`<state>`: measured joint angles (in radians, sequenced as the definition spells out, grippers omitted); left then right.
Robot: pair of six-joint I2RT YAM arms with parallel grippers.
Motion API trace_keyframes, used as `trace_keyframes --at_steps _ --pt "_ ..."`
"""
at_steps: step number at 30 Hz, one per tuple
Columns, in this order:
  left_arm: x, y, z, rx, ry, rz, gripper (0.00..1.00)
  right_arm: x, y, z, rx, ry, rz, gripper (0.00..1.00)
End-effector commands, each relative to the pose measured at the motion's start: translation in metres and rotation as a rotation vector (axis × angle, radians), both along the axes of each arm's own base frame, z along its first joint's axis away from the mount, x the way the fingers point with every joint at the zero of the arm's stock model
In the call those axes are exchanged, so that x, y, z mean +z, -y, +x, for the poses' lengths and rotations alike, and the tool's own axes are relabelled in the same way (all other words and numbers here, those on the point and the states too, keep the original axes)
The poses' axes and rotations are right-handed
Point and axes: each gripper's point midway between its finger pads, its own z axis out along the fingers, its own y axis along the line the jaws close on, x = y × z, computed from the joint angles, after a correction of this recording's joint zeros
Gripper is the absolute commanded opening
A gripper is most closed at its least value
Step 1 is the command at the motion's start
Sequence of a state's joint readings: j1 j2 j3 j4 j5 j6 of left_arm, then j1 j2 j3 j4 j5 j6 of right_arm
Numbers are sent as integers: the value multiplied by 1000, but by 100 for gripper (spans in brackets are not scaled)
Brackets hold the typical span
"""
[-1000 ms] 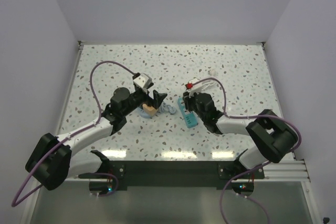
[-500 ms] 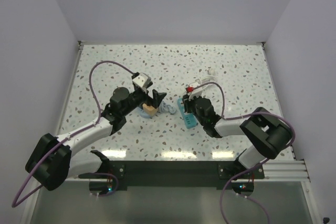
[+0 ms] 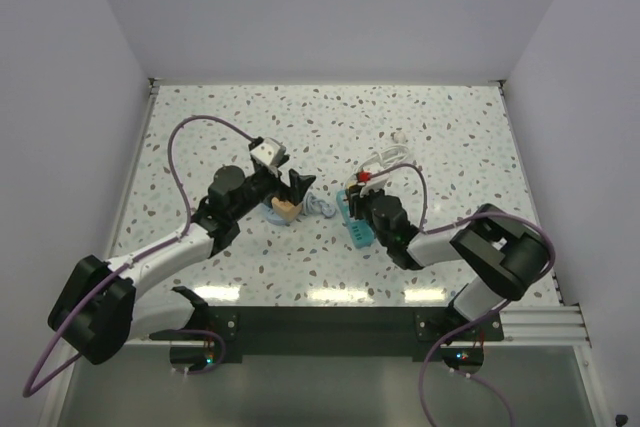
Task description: Insert the plug
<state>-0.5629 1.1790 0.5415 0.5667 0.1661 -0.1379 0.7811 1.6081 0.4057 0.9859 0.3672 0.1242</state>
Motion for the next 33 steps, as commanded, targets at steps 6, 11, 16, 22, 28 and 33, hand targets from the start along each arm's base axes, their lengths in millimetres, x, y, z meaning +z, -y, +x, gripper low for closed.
trace_keyframes --at_steps 6,11,16,22,28,33 --pt "29 -22 13 133 39 -53 92 -10 -2 -11 26 -147 -148 19" --pt "33 -52 25 311 25 -40 94 38 -15 7 28 -68 -122 51" --pt "40 -84 35 467 27 -26 100 85 -24 18 30 18 -80 96" --pt "34 -129 49 626 -44 -45 100 125 -5 31 -26 75 -55 99" --pt "30 -182 52 798 -100 -80 100 133 74 56 -209 38 51 99" --pt "28 -194 52 837 -127 -71 100 146 141 57 -422 69 70 99"
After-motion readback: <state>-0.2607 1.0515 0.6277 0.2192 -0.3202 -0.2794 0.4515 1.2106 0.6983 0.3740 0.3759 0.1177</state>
